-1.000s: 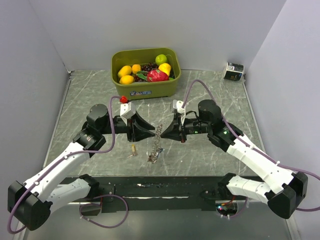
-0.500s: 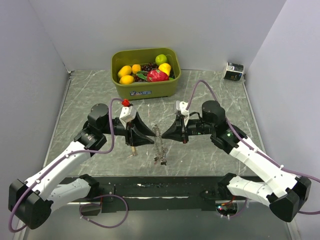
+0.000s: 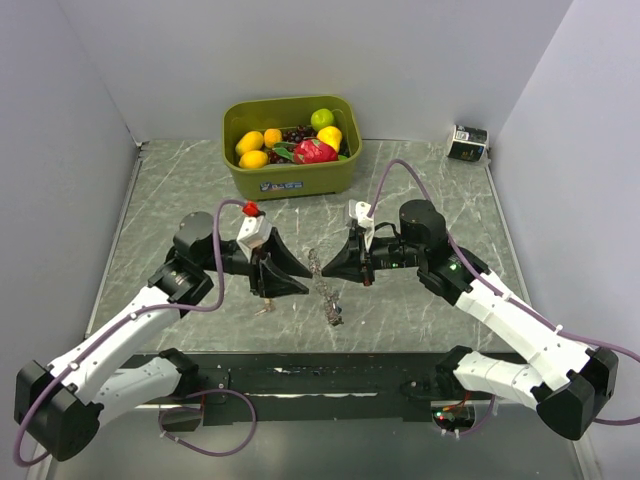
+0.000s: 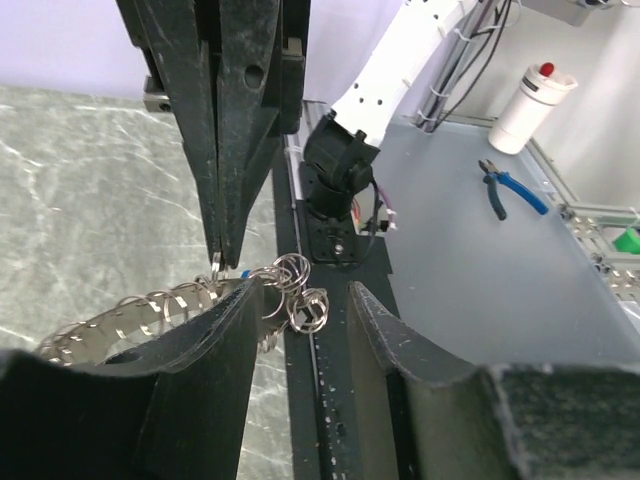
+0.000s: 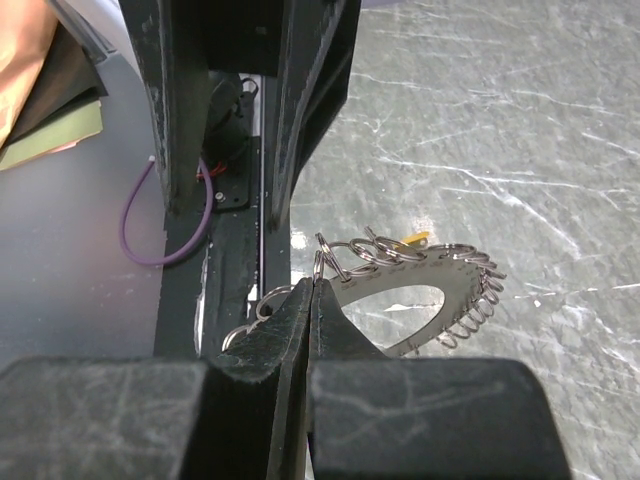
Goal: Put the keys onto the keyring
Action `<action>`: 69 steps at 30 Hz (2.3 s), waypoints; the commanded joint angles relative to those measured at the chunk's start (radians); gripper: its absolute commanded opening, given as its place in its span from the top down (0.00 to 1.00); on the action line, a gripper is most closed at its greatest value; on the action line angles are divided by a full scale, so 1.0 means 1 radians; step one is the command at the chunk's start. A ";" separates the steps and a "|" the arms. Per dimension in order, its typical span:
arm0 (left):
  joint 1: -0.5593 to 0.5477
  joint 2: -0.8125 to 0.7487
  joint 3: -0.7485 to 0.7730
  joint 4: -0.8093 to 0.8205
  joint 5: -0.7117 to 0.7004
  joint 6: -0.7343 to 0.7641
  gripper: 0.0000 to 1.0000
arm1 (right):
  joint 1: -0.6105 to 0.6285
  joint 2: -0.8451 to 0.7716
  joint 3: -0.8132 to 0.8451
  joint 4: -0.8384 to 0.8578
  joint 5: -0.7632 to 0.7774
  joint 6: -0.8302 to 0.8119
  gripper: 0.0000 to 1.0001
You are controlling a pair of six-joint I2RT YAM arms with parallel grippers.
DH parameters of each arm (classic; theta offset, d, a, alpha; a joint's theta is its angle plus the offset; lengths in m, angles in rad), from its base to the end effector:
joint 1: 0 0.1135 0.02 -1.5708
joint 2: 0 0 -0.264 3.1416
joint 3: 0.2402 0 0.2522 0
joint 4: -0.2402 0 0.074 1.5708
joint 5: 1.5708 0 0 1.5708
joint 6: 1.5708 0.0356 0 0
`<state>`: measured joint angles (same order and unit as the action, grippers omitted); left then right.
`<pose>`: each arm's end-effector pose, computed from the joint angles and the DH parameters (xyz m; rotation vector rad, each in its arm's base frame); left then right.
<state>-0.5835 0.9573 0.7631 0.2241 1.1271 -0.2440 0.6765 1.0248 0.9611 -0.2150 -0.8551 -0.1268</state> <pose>0.1569 -0.1421 0.3436 1.2041 1.3006 -1.4747 0.1585 0.1617 0.3566 -1.2777 1.4203 1.1621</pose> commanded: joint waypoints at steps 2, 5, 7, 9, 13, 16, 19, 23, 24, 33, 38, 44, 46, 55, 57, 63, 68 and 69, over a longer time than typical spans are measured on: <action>-0.019 0.035 0.010 0.026 -0.015 0.008 0.56 | 0.005 -0.014 0.033 0.088 -0.006 0.010 1.00; -0.019 0.046 0.015 0.006 -0.050 0.025 0.55 | 0.003 -0.017 0.034 0.086 -0.004 0.009 1.00; -0.019 0.052 0.022 -0.020 -0.070 0.040 0.56 | 0.003 -0.019 0.033 0.086 -0.005 0.007 1.00; -0.018 0.052 0.025 -0.038 -0.099 0.051 0.57 | 0.005 -0.017 0.033 0.085 -0.012 0.006 1.00; -0.019 0.044 0.025 -0.054 -0.121 0.071 0.57 | 0.003 -0.025 0.027 0.088 -0.018 0.004 1.00; -0.018 0.046 0.025 -0.049 -0.130 0.075 0.57 | 0.003 -0.025 0.024 0.094 -0.033 0.004 1.00; -0.018 0.050 0.028 -0.034 -0.130 0.072 0.56 | 0.005 -0.025 0.027 0.094 -0.042 0.003 1.00; -0.019 0.060 0.036 -0.002 -0.124 0.064 0.54 | 0.005 -0.020 0.025 0.092 -0.050 0.003 1.00; -0.018 0.064 0.039 -0.002 -0.124 0.064 0.54 | 0.005 -0.017 0.027 0.091 -0.051 0.001 1.00; -0.018 0.074 0.050 0.047 -0.089 0.037 0.58 | 0.003 -0.005 0.030 0.088 -0.062 0.000 1.00; -0.019 0.078 0.059 0.047 -0.072 0.034 0.65 | 0.003 0.003 0.030 0.091 -0.073 0.004 1.00; -0.019 0.103 0.071 0.035 -0.047 0.029 0.76 | 0.003 0.008 0.033 0.092 -0.081 0.006 1.00; -0.019 0.106 0.071 0.031 -0.046 0.028 0.82 | 0.005 0.009 0.034 0.092 -0.078 0.007 1.00; -0.032 0.139 0.107 -0.077 -0.076 0.087 0.83 | 0.005 0.012 0.039 0.097 -0.075 0.013 1.00; -0.032 0.147 0.113 -0.101 -0.085 0.103 0.88 | 0.005 0.012 0.037 0.098 -0.075 0.013 1.00; -0.033 0.152 0.105 -0.071 -0.098 0.080 0.99 | 0.005 0.021 0.041 0.098 -0.070 0.018 1.00; -0.032 0.129 0.078 -0.020 -0.147 0.051 0.99 | 0.005 0.027 0.051 0.100 -0.039 0.027 0.90; -0.033 0.123 0.070 -0.003 -0.159 0.043 0.99 | 0.003 0.024 0.051 0.100 -0.032 0.027 0.83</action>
<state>-0.6102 1.0985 0.8391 0.1383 1.0359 -0.1734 0.6731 1.0515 0.9615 -0.2024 -0.8879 -0.1024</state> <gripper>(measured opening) 0.028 0.079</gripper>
